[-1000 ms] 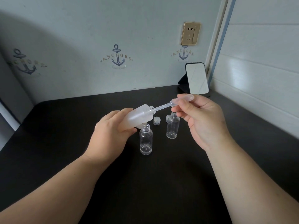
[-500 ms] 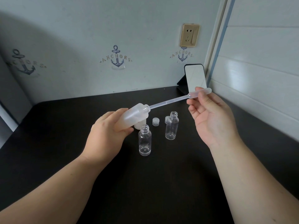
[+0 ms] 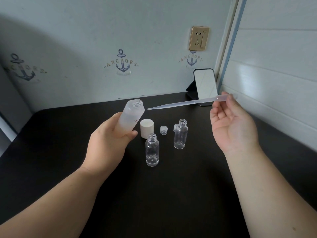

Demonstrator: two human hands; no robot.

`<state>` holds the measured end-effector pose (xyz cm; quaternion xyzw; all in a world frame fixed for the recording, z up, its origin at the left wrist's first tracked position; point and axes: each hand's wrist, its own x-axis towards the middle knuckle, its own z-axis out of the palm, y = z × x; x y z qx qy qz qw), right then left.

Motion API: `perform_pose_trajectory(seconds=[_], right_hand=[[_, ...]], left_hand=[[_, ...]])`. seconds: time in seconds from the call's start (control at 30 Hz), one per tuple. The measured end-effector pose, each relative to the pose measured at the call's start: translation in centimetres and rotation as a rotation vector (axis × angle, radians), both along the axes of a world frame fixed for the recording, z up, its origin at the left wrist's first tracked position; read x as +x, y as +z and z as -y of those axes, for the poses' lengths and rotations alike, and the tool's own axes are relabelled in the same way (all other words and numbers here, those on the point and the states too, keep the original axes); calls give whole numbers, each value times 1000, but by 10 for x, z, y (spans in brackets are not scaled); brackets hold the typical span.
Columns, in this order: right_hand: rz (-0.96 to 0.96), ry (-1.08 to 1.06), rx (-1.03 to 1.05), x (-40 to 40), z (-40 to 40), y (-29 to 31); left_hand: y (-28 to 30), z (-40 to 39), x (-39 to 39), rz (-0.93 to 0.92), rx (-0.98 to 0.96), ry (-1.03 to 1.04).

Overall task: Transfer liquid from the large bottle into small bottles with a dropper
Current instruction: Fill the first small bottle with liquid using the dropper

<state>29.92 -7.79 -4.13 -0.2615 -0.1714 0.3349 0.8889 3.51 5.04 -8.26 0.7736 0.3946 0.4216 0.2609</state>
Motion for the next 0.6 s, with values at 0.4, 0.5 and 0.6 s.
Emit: perform_pose_trajectory(seconds=[0.4,0.5,0.6], right_hand=[[56,16,-25,0,-1,-1],[78,20,-22,0,-1,-1],[95,15,-25,1,-2,-1]], left_hand=[[0,-1,6,85,-144,55],[-1,-3,5,96,-169,39],[-1,-3,6,100,-186,26]])
